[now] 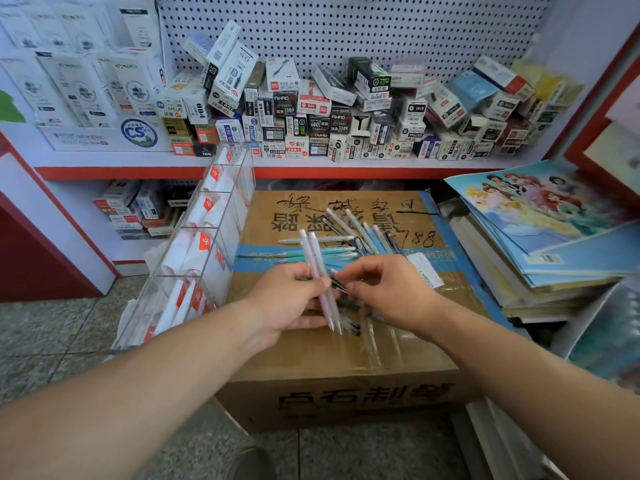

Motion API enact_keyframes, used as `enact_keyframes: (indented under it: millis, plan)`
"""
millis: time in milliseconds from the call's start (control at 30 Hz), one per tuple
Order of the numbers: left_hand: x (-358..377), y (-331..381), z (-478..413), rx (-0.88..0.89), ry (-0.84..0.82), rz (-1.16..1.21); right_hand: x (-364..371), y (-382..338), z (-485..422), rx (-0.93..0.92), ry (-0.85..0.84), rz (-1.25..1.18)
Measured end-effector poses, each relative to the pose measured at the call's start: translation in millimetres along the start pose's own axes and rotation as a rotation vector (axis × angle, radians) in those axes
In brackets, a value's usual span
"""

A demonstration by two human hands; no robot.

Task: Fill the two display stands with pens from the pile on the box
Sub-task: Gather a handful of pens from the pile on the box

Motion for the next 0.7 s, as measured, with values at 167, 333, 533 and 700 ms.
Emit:
enact_keyframes:
  millis: [167, 333, 533, 700]
  plan:
    - [-5, -4, -3, -0.014, 0.03, -0.021, -14, 18, -13, -0.12, 0.131, 0.447]
    - [-8, -3, 0, -0.012, 0.0, 0.01, -2, 19, -18, -0.11, 0.057, 0.625]
    - [-11, -6, -1, 0.038, 0.023, -0.035, -3, 18, -22, -0.088, 0.043, 0.689]
    - [-10, -8, -1, 0.054, -0.008, -0.065, -1, 14, -19, -0.087, -0.011, 0.67]
Point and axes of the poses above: each hand's wrist, its own z-axis away from the middle knuckle, its own x-axis out of the palm, y = z × x, the point moved 2 cm from there along -z, towards the middle knuckle, and after that the axes turned 13 degrees about y, right-handed, at the moved point
